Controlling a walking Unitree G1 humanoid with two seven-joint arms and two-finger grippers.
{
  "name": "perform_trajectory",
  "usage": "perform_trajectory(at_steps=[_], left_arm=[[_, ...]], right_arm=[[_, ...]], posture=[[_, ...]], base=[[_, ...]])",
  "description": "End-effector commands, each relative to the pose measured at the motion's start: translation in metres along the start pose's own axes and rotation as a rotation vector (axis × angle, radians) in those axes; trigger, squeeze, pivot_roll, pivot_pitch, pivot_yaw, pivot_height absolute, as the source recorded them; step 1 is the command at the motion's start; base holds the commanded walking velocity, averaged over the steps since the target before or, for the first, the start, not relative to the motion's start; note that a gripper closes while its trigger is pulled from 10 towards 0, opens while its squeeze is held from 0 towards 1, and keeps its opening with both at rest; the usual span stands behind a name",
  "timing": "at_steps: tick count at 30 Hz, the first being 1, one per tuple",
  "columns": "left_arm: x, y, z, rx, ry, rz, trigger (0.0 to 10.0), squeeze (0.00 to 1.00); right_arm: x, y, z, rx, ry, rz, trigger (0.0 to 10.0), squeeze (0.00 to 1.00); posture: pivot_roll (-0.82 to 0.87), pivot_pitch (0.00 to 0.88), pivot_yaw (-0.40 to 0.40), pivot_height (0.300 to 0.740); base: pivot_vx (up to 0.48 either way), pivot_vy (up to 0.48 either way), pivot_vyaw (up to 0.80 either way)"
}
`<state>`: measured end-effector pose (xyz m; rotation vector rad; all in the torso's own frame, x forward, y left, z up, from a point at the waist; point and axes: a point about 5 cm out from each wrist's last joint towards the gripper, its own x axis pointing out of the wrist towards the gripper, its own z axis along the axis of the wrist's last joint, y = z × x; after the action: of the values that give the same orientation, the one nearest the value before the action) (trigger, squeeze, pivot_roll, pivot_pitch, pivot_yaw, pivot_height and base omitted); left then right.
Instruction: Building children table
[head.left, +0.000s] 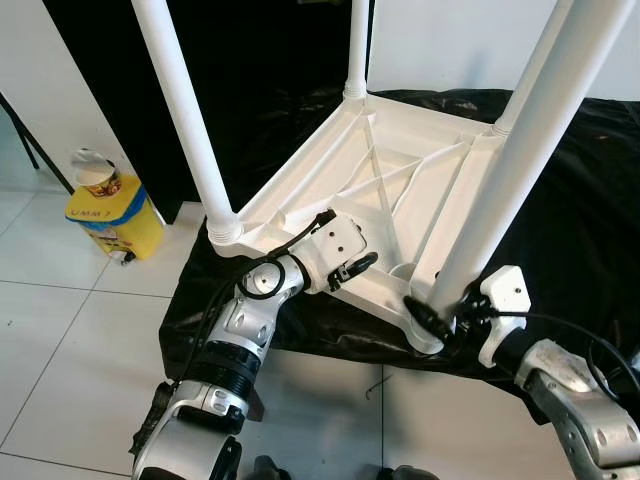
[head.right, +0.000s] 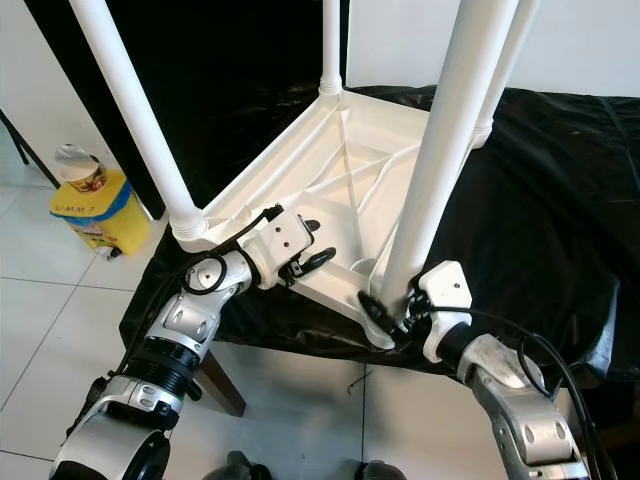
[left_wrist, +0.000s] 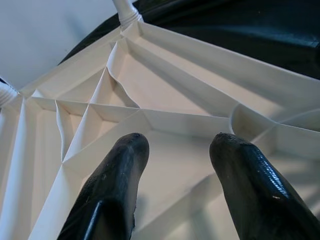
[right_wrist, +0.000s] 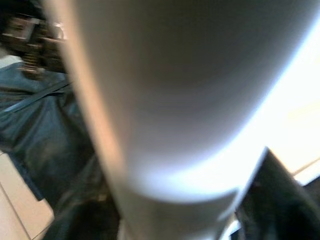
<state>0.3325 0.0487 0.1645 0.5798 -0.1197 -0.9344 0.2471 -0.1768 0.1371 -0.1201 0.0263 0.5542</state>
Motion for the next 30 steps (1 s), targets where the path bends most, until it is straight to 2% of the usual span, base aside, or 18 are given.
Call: perform_trajectory(at_steps=[1, 7, 9, 10, 11, 12, 13, 14, 15, 16, 17, 19, 22, 24, 26, 30], left_arm=[[-0.005, 0.011, -0.006, -0.003, 0.032, 0.28, 10.0, 0.0], [-0.006, 0.009, -0.005, -0.004, 0.034, 0.282, 10.0, 0.0], [-0.006, 0.009, -0.005, -0.004, 0.034, 0.282, 10.0, 0.0], [-0.005, 0.007, -0.004, -0.005, 0.032, 0.275, 10.0, 0.0], [-0.005, 0.007, -0.004, -0.005, 0.032, 0.275, 10.0, 0.0], [-0.003, 0.004, -0.003, -0.006, 0.029, 0.266, 10.0, 0.0], [-0.003, 0.004, -0.003, -0.006, 0.029, 0.266, 10.0, 0.0], [-0.001, 0.001, -0.001, -0.007, 0.025, 0.258, 10.0, 0.0], [0.0, 0.0, -0.001, -0.008, 0.023, 0.252, 10.0, 0.0], [0.0, 0.0, -0.001, -0.008, 0.023, 0.252, 10.0, 0.0], [0.001, -0.001, 0.0, -0.007, 0.022, 0.248, 10.0, 0.0], [0.002, -0.002, 0.001, -0.004, 0.02, 0.24, 10.0, 0.0], [0.003, -0.002, 0.002, -0.003, 0.019, 0.237, 10.0, 0.0], [0.004, -0.003, 0.004, -0.001, 0.016, 0.231, 10.0, 0.0], [0.005, -0.004, 0.005, 0.001, 0.014, 0.228, 10.0, 0.0], [0.006, -0.004, 0.006, 0.002, 0.012, 0.227, 10.0, 0.0]], right_arm=[[-0.003, -0.015, -0.006, 0.005, 0.036, -0.107, 0.0, 0.0], [-0.003, -0.024, -0.009, 0.013, 0.039, -0.212, 0.0, 0.0], [-0.003, -0.024, -0.009, 0.013, 0.039, -0.212, 0.0, 0.0], [-0.003, -0.026, -0.009, 0.017, 0.034, -0.272, 0.0, 0.0], [-0.003, -0.026, -0.009, 0.017, 0.034, -0.272, 0.0, 0.0], [-0.003, -0.029, -0.01, 0.029, 0.029, -0.375, 2.7, 0.0], [-0.003, -0.029, -0.01, 0.029, 0.029, -0.375, 2.7, 0.0], [-0.003, -0.031, -0.012, 0.046, 0.027, -0.474, 9.0, 0.0], [-0.003, -0.031, -0.013, 0.057, 0.027, -0.537, 9.0, 0.0], [-0.003, -0.031, -0.013, 0.057, 0.027, -0.537, 9.0, 0.0], [-0.003, -0.031, -0.015, 0.085, 0.027, -0.611, 10.0, 0.0], [-0.003, -0.029, -0.02, 0.139, 0.037, -0.776, 10.0, 0.0], [-0.002, -0.026, -0.022, 0.162, 0.047, -0.844, 10.0, 0.0], [0.0, -0.022, -0.024, 0.182, 0.051, -0.965, 10.0, 0.0], [0.003, -0.019, -0.023, 0.191, 0.048, -1.008, 10.0, 0.0], [0.007, -0.017, -0.021, 0.19, 0.04, -1.005, 10.0, 0.0]], posture=[[-0.07, 0.065, -0.019, 0.74], [-0.08, 0.068, -0.018, 0.74], [-0.08, 0.068, -0.018, 0.74], [-0.08, 0.07, -0.015, 0.74], [-0.08, 0.07, -0.015, 0.74], [-0.08, 0.07, -0.011, 0.74], [-0.08, 0.07, -0.011, 0.74], [-0.09, 0.069, -0.008, 0.74], [-0.09, 0.069, -0.008, 0.74], [-0.09, 0.069, -0.008, 0.74], [-0.09, 0.068, -0.006, 0.74], [-0.09, 0.064, -0.002, 0.74], [-0.09, 0.063, -0.001, 0.74], [-0.09, 0.052, 0.002, 0.74], [-0.09, 0.045, 0.004, 0.74], [-0.09, 0.044, 0.005, 0.74]], base=[[0.0, 0.0, 0.0], [0.0, 0.0, 0.0], [0.0, 0.0, 0.0], [0.0, 0.0, 0.0], [0.0, 0.0, 0.0], [0.0, 0.0, 0.0], [0.0, 0.0, 0.0], [0.0, 0.0, 0.0], [0.0, 0.0, 0.0], [0.0, 0.0, 0.0], [0.0, 0.0, 0.0], [0.0, 0.0, 0.0], [0.0, 0.0, 0.0], [0.0, 0.0, 0.0], [0.0, 0.0, 0.0], [0.0, 0.0, 0.0]])
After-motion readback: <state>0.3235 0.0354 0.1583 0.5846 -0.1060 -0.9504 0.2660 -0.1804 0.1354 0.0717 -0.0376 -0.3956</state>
